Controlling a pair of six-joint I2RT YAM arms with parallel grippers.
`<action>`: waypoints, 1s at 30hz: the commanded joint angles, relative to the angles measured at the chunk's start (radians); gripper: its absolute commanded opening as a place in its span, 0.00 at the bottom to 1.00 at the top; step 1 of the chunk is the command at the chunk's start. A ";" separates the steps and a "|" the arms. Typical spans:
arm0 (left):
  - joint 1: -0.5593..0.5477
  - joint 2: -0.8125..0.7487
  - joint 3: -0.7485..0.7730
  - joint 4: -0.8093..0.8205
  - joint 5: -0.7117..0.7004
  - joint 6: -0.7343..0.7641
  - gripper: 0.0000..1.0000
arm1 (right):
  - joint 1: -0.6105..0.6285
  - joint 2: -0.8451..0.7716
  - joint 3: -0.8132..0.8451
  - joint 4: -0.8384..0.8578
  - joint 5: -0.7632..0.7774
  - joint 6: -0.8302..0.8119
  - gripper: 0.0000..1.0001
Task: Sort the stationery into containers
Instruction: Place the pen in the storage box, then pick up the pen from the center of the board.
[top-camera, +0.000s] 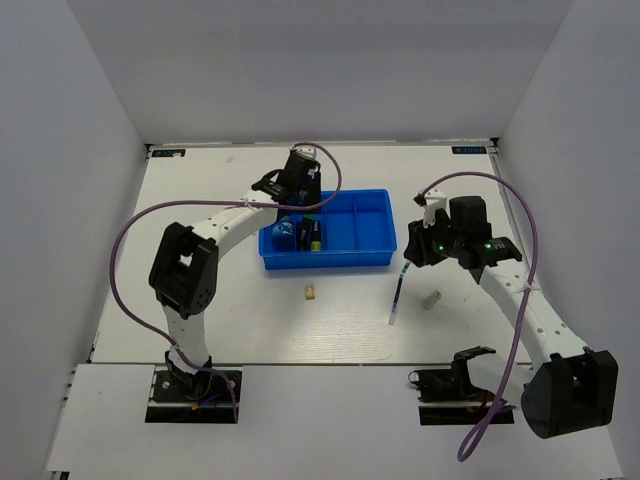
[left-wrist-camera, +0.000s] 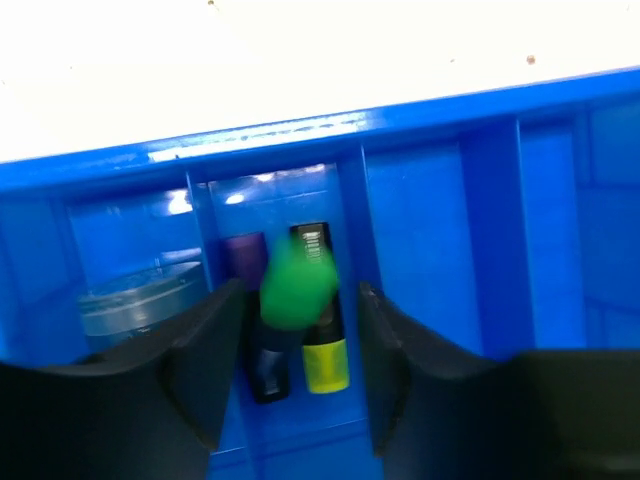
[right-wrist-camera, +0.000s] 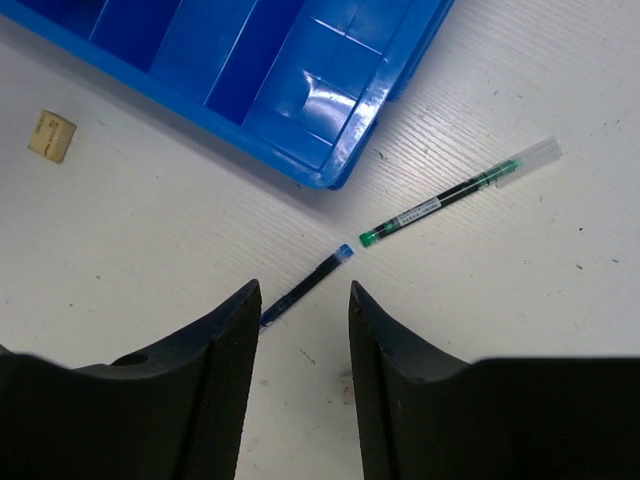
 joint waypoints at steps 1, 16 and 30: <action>-0.012 -0.007 0.053 0.024 -0.032 -0.007 0.62 | -0.012 0.006 -0.006 0.032 0.004 -0.019 0.47; -0.156 -0.357 -0.124 -0.119 -0.058 0.087 0.08 | -0.027 0.243 0.094 -0.011 0.350 0.137 0.16; -0.345 -0.901 -0.756 -0.249 -0.196 0.131 0.78 | -0.023 0.657 0.365 -0.088 0.358 0.330 0.40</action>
